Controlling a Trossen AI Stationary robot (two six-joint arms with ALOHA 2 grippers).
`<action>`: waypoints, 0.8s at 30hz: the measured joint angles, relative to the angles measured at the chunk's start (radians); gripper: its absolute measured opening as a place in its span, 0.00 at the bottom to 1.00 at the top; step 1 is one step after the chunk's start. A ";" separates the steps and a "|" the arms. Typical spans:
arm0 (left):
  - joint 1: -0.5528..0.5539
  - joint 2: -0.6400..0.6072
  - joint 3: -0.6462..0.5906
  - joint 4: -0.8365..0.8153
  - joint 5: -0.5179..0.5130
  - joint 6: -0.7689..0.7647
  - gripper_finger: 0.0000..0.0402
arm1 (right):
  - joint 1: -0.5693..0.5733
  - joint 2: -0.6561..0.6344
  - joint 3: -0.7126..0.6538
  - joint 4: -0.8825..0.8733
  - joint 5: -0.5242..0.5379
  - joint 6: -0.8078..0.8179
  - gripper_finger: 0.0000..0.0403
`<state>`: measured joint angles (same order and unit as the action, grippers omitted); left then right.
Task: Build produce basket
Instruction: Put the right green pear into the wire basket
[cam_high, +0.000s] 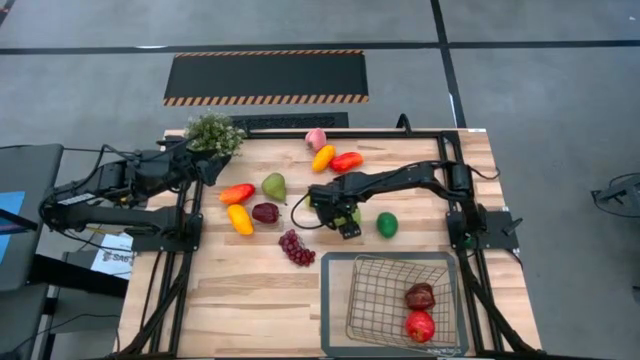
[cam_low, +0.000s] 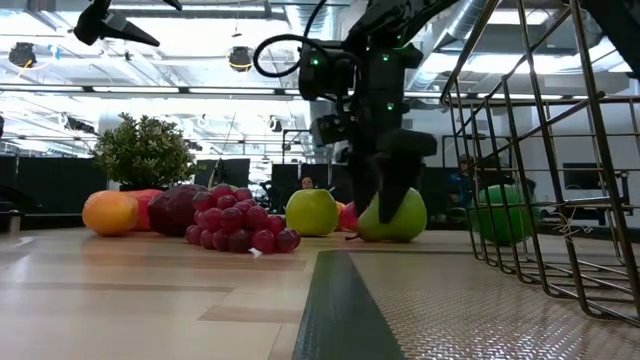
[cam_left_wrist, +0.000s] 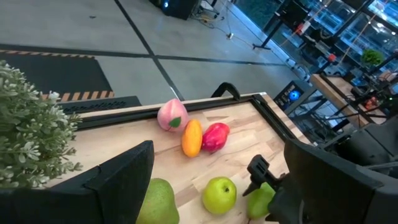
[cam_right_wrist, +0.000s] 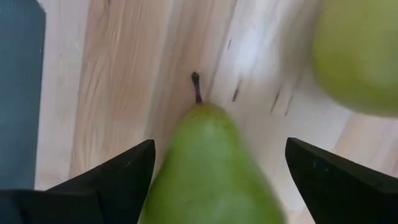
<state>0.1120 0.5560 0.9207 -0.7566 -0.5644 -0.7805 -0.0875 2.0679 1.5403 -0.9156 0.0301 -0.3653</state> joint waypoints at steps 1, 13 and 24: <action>0.000 0.000 0.000 -0.004 0.000 0.000 0.86 | 0.000 -0.001 -0.010 0.006 -0.001 0.004 0.92; 0.000 0.000 0.000 -0.018 -0.013 -0.012 0.86 | 0.001 0.000 -0.091 0.030 -0.002 0.094 0.74; 0.000 0.000 0.000 -0.020 -0.024 -0.013 0.86 | 0.002 -0.015 -0.089 0.007 0.002 0.127 0.38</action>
<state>0.1120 0.5560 0.9207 -0.7761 -0.5880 -0.7937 -0.0860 2.0524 1.4517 -0.9084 0.0322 -0.2384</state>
